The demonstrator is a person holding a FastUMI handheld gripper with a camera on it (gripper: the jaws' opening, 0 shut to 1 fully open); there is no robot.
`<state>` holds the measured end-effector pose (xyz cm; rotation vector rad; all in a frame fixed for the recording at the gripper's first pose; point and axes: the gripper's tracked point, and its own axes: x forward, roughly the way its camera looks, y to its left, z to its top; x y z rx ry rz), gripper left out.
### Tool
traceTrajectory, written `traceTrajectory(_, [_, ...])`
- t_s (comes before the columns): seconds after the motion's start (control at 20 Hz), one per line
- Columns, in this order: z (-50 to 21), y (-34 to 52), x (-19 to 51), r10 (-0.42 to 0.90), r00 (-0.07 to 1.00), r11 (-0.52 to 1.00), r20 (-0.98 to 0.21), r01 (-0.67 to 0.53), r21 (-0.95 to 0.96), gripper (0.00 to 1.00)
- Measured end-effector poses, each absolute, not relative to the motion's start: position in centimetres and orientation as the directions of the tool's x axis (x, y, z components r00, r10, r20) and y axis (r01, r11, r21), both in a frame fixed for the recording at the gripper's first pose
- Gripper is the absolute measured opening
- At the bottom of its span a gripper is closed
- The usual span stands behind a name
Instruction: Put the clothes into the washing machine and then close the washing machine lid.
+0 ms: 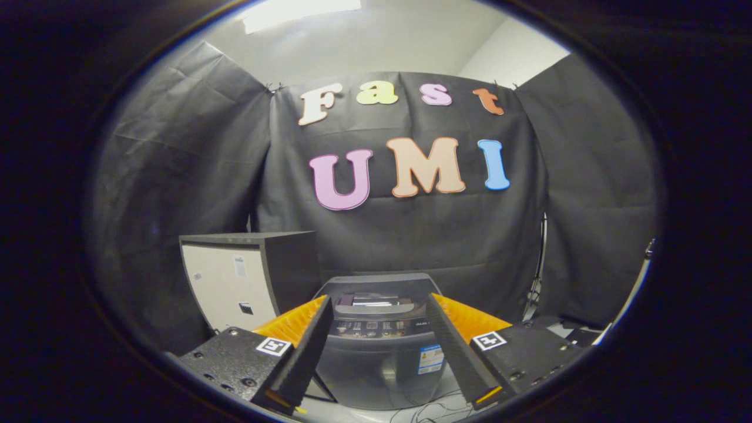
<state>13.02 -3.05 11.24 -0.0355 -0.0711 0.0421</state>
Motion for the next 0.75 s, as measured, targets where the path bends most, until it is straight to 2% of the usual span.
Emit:
traceTrajectory(0.15, [10.5, -2.0, 13.4, 0.07, 0.995, 0.996, 0.074, -0.066, -0.056, 0.97])
traceTrajectory(0.6, [16.0, -2.6, 13.1, 0.052, 0.964, 0.999, 0.261, -0.049, -0.018, 0.98])
traceTrajectory(0.75, [18.1, -4.8, 14.2, 0.007, 0.949, 1.0, 0.316, 0.0, -0.022, 0.98])
